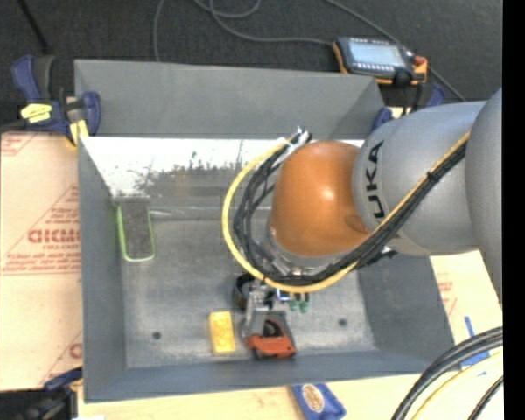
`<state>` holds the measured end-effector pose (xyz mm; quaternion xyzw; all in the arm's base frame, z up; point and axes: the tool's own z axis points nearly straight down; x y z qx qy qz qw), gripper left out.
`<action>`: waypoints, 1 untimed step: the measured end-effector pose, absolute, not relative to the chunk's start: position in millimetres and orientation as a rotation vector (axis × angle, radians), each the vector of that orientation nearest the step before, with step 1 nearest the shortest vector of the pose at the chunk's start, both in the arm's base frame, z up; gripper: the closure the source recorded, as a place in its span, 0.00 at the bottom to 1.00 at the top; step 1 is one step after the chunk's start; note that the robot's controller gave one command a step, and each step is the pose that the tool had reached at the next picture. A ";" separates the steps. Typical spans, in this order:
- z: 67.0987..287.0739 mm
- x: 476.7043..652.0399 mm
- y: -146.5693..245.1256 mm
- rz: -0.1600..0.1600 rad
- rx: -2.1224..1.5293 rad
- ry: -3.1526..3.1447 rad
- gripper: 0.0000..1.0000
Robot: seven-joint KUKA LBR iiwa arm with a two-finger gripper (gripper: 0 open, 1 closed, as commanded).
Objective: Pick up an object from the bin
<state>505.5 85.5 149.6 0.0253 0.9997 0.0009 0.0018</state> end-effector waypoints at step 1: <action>104.5 502.4 65.6 0.000 -0.099 3.134 0.00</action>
Offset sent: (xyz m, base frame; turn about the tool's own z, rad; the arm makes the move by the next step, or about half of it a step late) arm 0.0390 -0.0101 -0.0530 -0.0320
